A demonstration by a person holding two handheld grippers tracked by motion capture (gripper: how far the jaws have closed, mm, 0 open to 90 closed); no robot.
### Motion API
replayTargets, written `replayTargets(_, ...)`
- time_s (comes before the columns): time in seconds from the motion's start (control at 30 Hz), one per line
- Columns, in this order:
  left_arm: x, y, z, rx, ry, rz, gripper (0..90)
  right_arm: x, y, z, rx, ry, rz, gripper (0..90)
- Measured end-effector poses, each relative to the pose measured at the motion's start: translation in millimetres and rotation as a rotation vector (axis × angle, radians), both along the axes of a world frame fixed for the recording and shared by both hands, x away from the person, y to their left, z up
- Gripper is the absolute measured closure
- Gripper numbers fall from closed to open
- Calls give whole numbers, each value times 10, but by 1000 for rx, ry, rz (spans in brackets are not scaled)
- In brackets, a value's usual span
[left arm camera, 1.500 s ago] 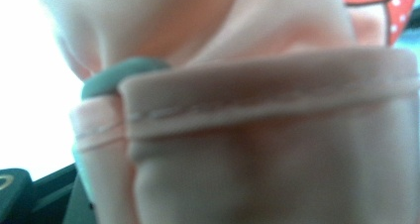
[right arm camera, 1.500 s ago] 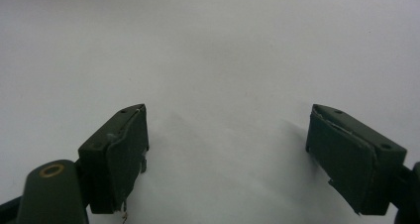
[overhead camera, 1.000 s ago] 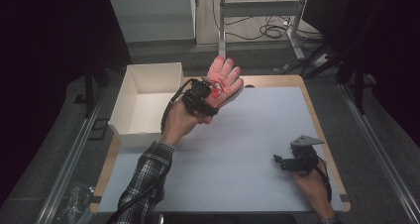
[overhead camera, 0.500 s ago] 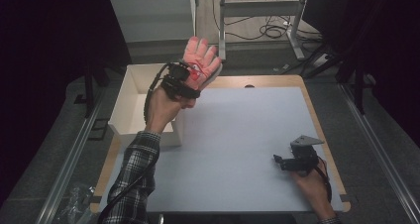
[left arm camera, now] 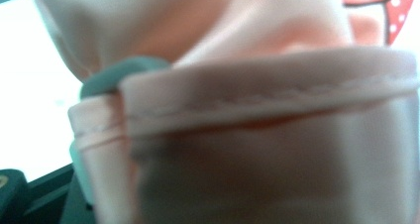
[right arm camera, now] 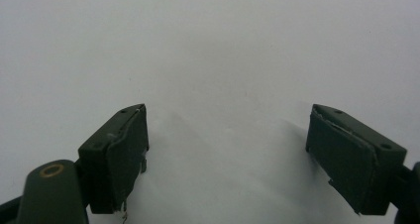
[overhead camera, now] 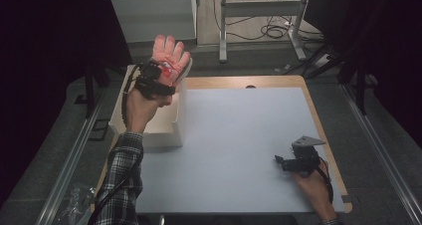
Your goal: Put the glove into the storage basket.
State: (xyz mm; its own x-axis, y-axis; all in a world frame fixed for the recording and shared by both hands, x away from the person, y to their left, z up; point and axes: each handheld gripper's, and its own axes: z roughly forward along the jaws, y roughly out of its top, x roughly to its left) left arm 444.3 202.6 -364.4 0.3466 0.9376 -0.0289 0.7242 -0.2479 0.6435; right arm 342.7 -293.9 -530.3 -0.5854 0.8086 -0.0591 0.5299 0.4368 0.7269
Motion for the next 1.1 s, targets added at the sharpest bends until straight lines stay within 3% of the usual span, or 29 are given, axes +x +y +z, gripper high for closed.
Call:
replayTargets(0.2, 50, 177, -206, -12, 37, 59, 396, 0, 0, 0, 0, 0, 0, 169)
replayTargets(0.47, 153, 289, -524, -4, 91, 104, 394, 0, 0, 0, 0, 0, -1, 169)
replayTargets(0.83, 296, 225, -884, -1, 191, 123, 384, 0, 0, 0, 0, 0, 0, 168)
replayTargets(1.1, 414, 136, -1103, 3, 291, 123, 362, 0, 0, 0, 0, 0, -1, 168)
